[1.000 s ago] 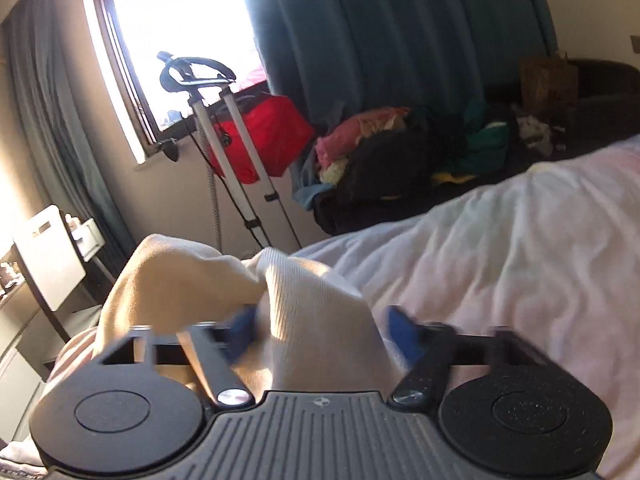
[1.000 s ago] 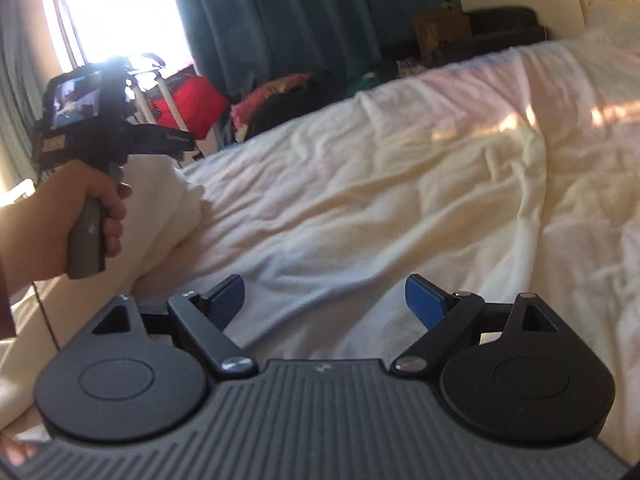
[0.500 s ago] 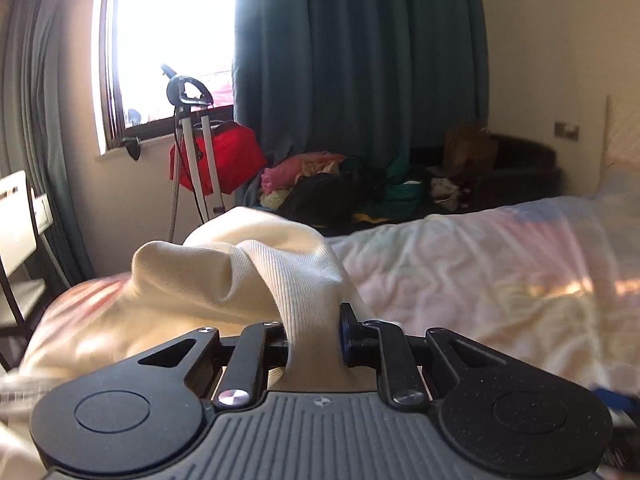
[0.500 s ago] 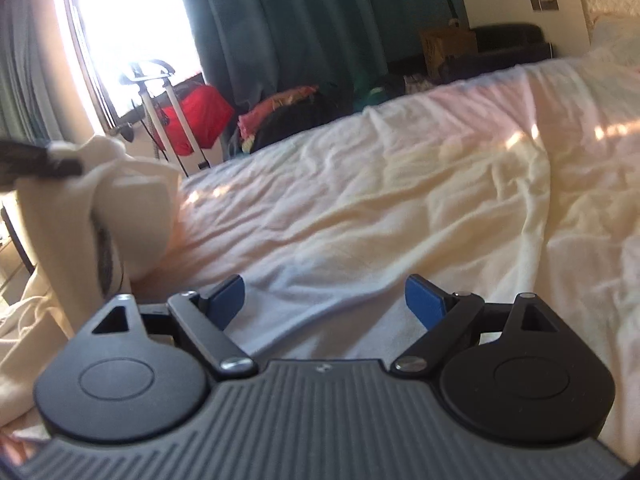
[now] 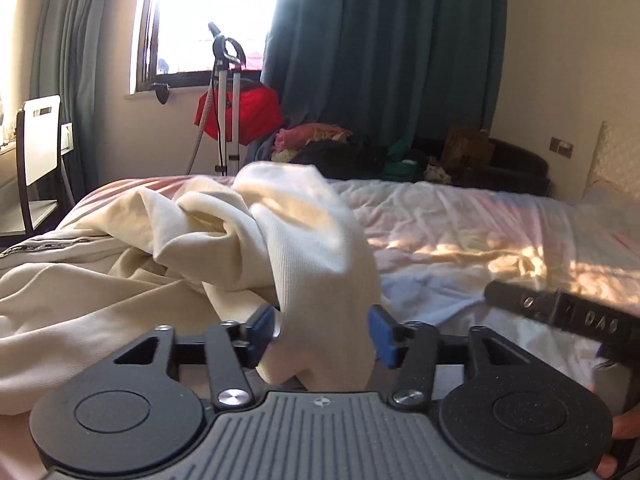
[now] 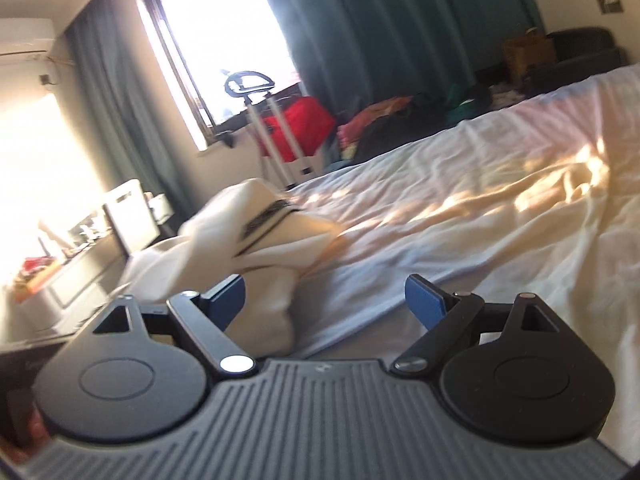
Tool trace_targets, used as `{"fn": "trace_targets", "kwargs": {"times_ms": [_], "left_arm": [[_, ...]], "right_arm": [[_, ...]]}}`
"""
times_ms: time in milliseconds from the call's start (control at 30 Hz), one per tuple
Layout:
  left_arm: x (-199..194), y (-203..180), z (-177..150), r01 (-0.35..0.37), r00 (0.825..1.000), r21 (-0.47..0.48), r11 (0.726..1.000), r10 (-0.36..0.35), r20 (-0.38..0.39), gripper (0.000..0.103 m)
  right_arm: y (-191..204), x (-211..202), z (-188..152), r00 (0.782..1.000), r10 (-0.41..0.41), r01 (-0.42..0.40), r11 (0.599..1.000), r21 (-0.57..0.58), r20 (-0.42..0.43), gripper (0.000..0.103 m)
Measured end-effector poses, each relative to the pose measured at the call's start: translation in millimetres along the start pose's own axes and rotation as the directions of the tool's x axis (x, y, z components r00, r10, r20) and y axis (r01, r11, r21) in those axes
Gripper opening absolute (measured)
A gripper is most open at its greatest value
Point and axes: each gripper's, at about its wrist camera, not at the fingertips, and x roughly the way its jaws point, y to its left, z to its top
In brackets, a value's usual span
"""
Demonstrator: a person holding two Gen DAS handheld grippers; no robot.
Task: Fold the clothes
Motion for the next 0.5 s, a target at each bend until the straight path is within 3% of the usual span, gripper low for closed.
{"fn": "trace_targets", "kwargs": {"times_ms": [100,167,267,400,500], "left_arm": [[-29,5,-3,-0.011,1.0,-0.039,0.999,0.012,0.026,0.073],[-43,12,-1,-0.008,0.999,-0.069,0.998,0.011,0.042,0.076],[-63,21,2,-0.002,0.998,-0.113,0.994,0.01,0.066,0.081],[-69,37,4,0.009,0.996,-0.156,0.988,0.005,0.085,0.082],[-62,53,3,-0.036,0.995,-0.147,0.988,0.049,0.086,0.083]], "right_arm": [[10,-9,-4,0.998,0.054,-0.054,0.998,-0.009,-0.013,0.089],[10,-9,-3,0.992,0.121,-0.119,0.992,0.045,-0.043,0.091],[9,7,8,0.949,0.288,-0.262,0.946,0.191,-0.126,0.09],[21,37,40,0.951,0.286,-0.25,0.935,0.252,-0.115,0.09],[39,82,66,0.961,0.237,-0.2,0.952,0.233,-0.14,0.09]]}}
